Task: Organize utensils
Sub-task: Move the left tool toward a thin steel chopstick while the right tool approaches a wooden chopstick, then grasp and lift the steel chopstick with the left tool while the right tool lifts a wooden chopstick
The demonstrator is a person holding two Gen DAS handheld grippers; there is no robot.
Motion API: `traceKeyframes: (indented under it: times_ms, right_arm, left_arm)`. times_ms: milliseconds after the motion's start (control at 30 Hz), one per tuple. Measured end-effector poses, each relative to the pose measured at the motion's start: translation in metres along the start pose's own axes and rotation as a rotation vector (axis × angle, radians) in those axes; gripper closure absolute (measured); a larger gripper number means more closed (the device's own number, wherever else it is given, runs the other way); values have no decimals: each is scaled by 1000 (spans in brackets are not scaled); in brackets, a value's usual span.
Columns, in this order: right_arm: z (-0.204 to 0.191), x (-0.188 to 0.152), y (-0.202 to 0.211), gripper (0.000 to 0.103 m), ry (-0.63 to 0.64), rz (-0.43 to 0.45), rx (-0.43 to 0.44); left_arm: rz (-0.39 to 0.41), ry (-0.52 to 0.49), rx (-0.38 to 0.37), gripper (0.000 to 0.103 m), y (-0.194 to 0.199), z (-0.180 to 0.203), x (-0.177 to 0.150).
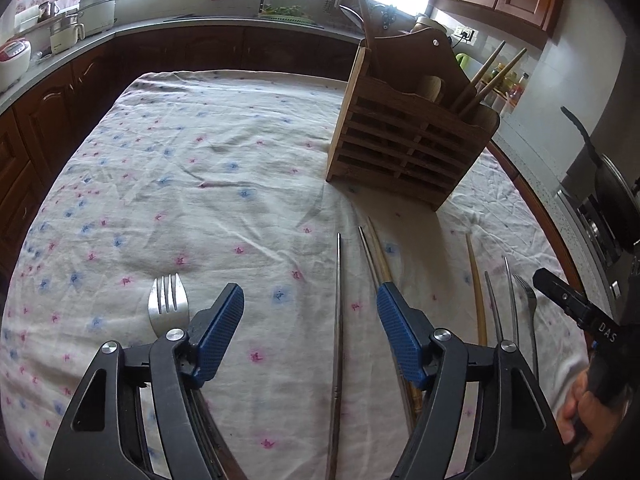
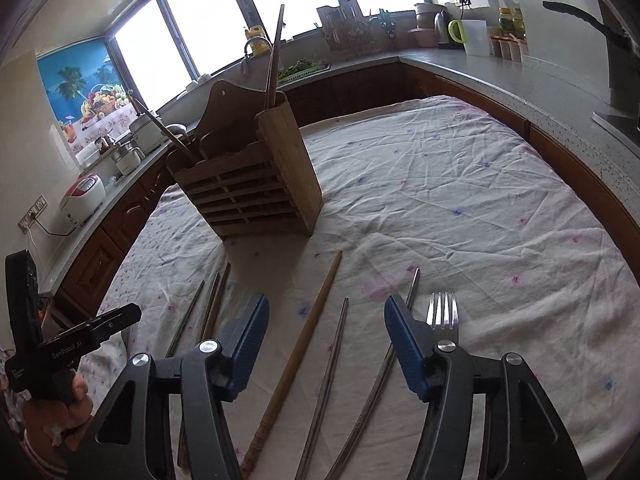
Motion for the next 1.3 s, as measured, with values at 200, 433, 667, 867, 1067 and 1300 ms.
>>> traceKeyframes:
  times_ms: [200, 433, 667, 867, 1067, 1300]
  right_arm:
    - [-2, -1, -17, 53, 11, -51, -9]
    - [-5, 7, -45, 56, 35, -89, -20]
    - [-7, 19, -85, 64, 69, -148, -61]
    - [-15, 19, -100, 69, 134, -174, -110]
    - [-10, 20, -100, 93, 119, -171, -110]
    - [-11, 22, -82, 97, 14, -147, 6]
  left_arm:
    - [-35, -34, 17, 41, -17, 8, 2]
    - [-92, -79, 37, 54, -44, 15, 7]
    - [-138, -125, 56, 65, -65, 22, 13]
    - [-119, -212, 113, 68, -74, 34, 13]
    - [-115, -229, 101, 98, -77, 40, 17]
    - [-123, -148, 32, 99, -65, 28, 21]
Point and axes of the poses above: each gripper's, at about its wrist camera, not at the fingertips, and y roughly against the way its jaws point, z to its right, x to its top, the point moved 6 cm from there along -y, roughly the way its jaws point, and after that the axes turned 4 degrees about y, right-handed, at the moved point
